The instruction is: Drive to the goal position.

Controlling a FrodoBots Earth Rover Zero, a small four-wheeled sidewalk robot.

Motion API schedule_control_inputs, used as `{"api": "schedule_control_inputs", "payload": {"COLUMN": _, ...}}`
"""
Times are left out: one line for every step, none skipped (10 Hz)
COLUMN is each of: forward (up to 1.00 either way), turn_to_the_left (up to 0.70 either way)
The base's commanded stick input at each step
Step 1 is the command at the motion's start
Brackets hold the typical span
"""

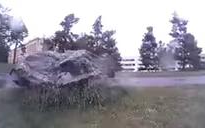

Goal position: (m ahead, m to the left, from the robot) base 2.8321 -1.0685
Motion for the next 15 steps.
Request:
{"api": "schedule_control_inputs", "payload": {"forward": 0.45, "turn_to_the_left": -0.27}}
{"api": "schedule_control_inputs", "payload": {"forward": 0.45, "turn_to_the_left": -0.27}}
{"api": "schedule_control_inputs", "payload": {"forward": 0.45, "turn_to_the_left": -0.27}}
{"api": "schedule_control_inputs", "payload": {"forward": 0.45, "turn_to_the_left": -0.27}}
{"api": "schedule_control_inputs", "payload": {"forward": 0.45, "turn_to_the_left": -0.27}}
{"api": "schedule_control_inputs", "payload": {"forward": 0.01, "turn_to_the_left": -0.45}}
{"api": "schedule_control_inputs", "payload": {"forward": 0.00, "turn_to_the_left": -0.45}}
{"api": "schedule_control_inputs", "payload": {"forward": 0.00, "turn_to_the_left": -0.45}}
{"api": "schedule_control_inputs", "payload": {"forward": 0.00, "turn_to_the_left": -0.45}}
{"api": "schedule_control_inputs", "payload": {"forward": 0.00, "turn_to_the_left": -0.45}}
{"api": "schedule_control_inputs", "payload": {"forward": 0.00, "turn_to_the_left": -0.45}}
{"api": "schedule_control_inputs", "payload": {"forward": 0.00, "turn_to_the_left": -0.45}}
{"api": "schedule_control_inputs", "payload": {"forward": 0.00, "turn_to_the_left": -0.45}}
{"api": "schedule_control_inputs", "payload": {"forward": 0.00, "turn_to_the_left": -0.45}}
{"api": "schedule_control_inputs", "payload": {"forward": 0.00, "turn_to_the_left": -0.45}}
